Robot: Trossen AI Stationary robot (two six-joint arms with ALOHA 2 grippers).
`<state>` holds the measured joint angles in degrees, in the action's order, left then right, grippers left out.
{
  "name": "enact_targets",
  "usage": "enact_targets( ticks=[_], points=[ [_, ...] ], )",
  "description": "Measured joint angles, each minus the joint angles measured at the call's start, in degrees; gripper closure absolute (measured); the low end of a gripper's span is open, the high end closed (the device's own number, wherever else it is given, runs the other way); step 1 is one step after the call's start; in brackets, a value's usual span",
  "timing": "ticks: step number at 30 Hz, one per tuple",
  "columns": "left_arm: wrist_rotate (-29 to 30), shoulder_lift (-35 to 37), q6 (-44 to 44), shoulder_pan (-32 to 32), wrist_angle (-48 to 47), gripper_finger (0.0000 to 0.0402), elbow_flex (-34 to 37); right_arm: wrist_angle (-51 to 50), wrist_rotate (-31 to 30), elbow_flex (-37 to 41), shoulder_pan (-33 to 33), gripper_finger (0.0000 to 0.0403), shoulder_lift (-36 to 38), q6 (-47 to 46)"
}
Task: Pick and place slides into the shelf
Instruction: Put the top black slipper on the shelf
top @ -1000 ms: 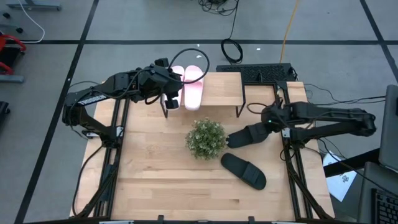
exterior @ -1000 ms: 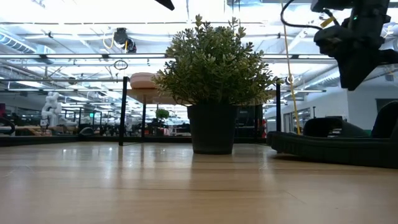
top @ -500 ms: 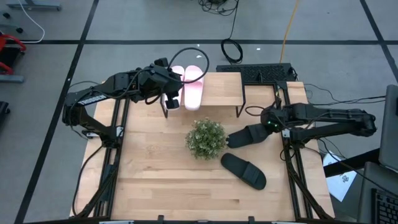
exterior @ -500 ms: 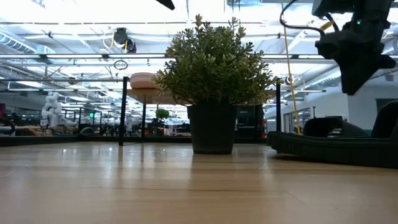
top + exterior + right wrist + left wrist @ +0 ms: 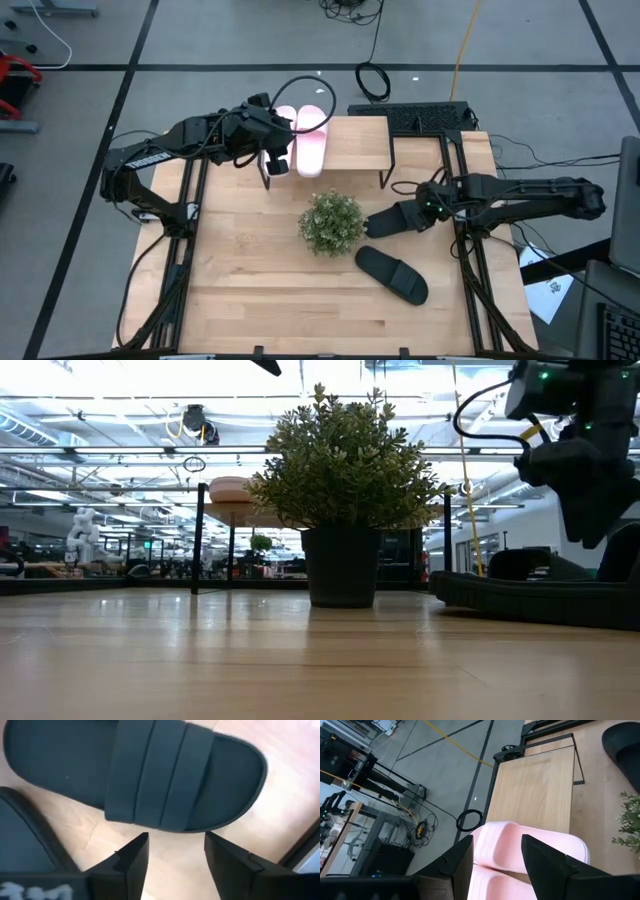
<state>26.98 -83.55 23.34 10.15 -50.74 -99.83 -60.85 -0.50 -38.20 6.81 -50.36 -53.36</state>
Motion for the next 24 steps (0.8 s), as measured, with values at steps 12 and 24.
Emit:
enact_targets(
  ticks=[12,24],
  points=[
    [0.0,0.0,-0.34,0.0,-0.02,0.0227,0.0,2.81,-3.94,0.28,2.48,0.0204,5.39,4.1],
    [0.0,0.0,-0.58,0.0,-0.02,0.0227,0.0,12.18,-0.73,11.08,7.5,0.0204,13.69,3.1]
  ],
)
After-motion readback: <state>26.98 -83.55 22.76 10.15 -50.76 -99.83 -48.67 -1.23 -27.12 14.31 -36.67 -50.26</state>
